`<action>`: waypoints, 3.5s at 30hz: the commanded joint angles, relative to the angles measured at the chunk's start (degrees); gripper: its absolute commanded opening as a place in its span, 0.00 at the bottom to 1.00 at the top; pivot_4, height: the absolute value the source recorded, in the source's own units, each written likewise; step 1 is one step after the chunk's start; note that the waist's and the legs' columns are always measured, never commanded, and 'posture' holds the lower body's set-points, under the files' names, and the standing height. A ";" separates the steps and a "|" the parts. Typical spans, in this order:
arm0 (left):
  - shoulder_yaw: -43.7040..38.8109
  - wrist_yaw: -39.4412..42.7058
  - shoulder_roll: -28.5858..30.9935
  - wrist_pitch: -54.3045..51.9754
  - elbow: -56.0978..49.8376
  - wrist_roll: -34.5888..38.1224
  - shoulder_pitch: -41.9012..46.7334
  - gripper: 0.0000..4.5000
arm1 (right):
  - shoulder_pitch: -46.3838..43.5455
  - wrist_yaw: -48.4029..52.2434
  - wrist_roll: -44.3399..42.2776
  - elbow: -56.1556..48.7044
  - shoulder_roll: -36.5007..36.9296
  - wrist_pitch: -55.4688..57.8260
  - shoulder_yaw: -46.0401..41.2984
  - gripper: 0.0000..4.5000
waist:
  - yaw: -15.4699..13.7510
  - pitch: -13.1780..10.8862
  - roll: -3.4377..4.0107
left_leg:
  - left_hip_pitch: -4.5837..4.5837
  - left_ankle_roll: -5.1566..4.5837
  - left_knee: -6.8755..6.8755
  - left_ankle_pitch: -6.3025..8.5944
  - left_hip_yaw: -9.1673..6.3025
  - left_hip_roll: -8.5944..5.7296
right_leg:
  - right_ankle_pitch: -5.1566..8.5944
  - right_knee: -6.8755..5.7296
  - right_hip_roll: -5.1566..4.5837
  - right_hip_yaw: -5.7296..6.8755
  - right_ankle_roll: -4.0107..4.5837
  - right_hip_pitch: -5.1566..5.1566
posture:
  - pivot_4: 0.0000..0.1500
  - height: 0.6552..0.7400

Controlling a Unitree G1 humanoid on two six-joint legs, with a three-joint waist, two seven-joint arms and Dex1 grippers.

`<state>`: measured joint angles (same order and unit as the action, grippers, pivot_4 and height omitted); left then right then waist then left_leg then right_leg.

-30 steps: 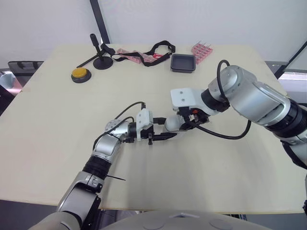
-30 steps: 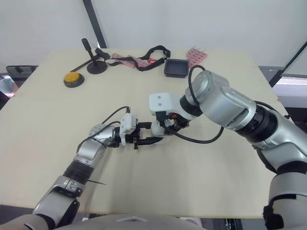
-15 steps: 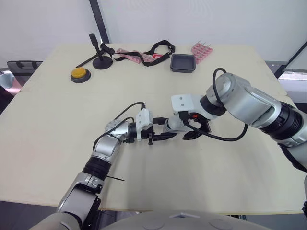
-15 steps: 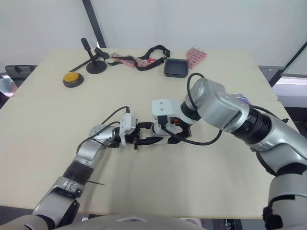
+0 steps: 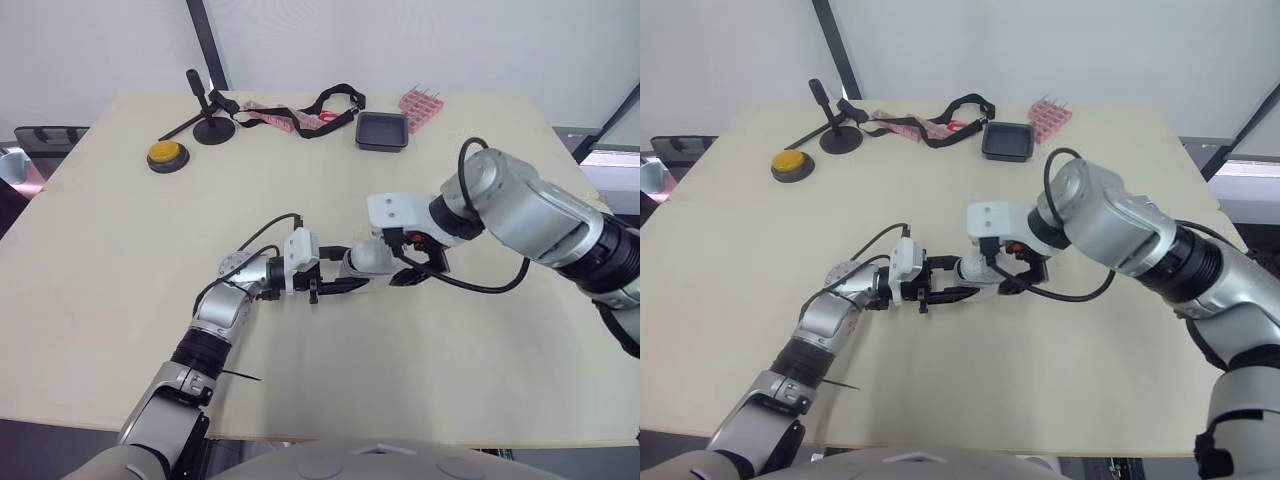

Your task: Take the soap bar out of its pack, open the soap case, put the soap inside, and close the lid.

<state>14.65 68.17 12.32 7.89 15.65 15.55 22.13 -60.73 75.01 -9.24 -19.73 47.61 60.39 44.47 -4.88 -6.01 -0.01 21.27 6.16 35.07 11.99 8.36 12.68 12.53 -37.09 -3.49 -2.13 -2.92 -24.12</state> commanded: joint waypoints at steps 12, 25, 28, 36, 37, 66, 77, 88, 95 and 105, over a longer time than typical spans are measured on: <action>-0.09 0.82 0.43 -0.29 -1.52 0.52 0.10 0.42 | 6.06 -0.39 -1.16 -3.45 7.13 0.19 -7.42 0.99 | -0.34 0.00 0.00 | 0.01 -0.01 -0.02 0.00 0.01 0.00 | 0.00 0.04 0.00 -0.01 0.00 0.00 | 1.00 1.00; -0.26 1.14 0.81 -0.32 -1.58 0.60 0.27 0.42 | 30.24 -10.71 -3.77 -1.21 8.72 -13.69 -28.07 0.11 | -0.53 0.00 -0.01 | 0.01 -0.08 -0.06 0.04 0.02 0.00 | 0.01 0.11 -0.02 -0.04 0.02 0.00 | 1.00 1.00; -0.25 1.24 0.90 -0.38 -1.64 0.62 0.24 0.42 | 34.38 -13.29 -4.74 -0.47 6.28 -18.45 -32.91 0.01 | -0.50 0.00 -0.01 | 0.00 -0.25 -0.07 0.14 0.03 0.00 | 0.02 0.12 -0.03 -0.04 0.03 -0.01 | 1.00 1.00; -0.46 1.31 1.09 -0.50 -1.42 0.60 0.63 0.42 | 45.51 -12.28 -8.87 -0.08 0.97 -33.39 -40.12 0.01 | -0.31 0.00 -0.02 | 0.03 -0.35 -0.08 0.18 0.03 0.01 | 0.14 0.18 -0.04 -0.02 0.23 -0.02 | 1.00 1.00; -0.48 1.29 1.11 -0.50 -1.40 0.59 0.68 0.42 | 46.37 -12.40 -9.18 0.04 0.24 -34.58 -40.48 0.01 | -0.26 0.00 -0.02 | 0.03 -0.35 -0.08 0.19 0.02 0.00 | 0.14 0.18 -0.04 -0.02 0.23 -0.02 | 1.00 1.00; -0.31 0.69 1.39 -0.94 -2.31 0.36 0.05 0.42 | 47.33 -9.29 -13.97 -0.33 -3.70 -41.63 -42.00 0.01 | 0.37 0.00 -0.01 | 0.04 -0.38 -0.12 0.18 0.02 -0.01 | 0.14 0.26 -0.04 -0.01 0.24 -0.02 | 1.00 1.00; -0.16 0.78 1.48 -1.09 -2.68 0.45 -0.29 0.42 | 45.73 -8.94 -14.28 -0.57 -3.80 -41.21 -41.34 0.01 | 0.36 0.00 -0.02 | 0.05 -0.37 -0.16 0.18 0.01 -0.01 | 0.14 0.32 -0.04 0.01 0.23 -0.02 | 1.00 1.00; -0.05 0.73 1.46 -1.18 -2.70 0.37 -0.27 0.42 | 44.73 -8.68 -14.07 -0.71 -4.07 -40.89 -40.68 0.01 | 0.36 0.00 -0.02 | 0.05 -0.37 -0.19 0.18 0.01 -0.01 | 0.11 0.37 -0.03 0.02 0.19 -0.02 | 1.00 1.00; 0.04 0.73 1.55 -1.34 -2.91 0.35 -0.34 0.42 | 44.96 -8.79 -14.20 -1.42 -4.42 -40.65 -40.38 0.01 | 0.38 0.00 -0.01 | 0.06 -0.37 -0.21 0.18 0.01 -0.01 | 0.11 0.41 -0.03 0.02 0.18 -0.02 | 1.00 1.00; 0.05 0.74 1.54 -1.34 -2.68 0.28 -0.21 0.42 | 44.42 -8.67 -13.97 -1.22 -4.68 -40.76 -39.92 0.01 | 0.39 0.00 -0.02 | 0.06 -0.37 -0.22 0.18 0.01 -0.01 | 0.11 0.41 -0.03 0.02 0.18 -0.02 | 1.00 1.00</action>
<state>14.65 68.91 13.40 6.66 14.32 15.59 22.06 -15.63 66.14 -22.40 -19.55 43.00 20.03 4.27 -4.49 -6.02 -0.02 21.32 5.79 34.85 12.17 8.38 12.66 12.64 -36.68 -3.52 -2.11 -2.74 -24.14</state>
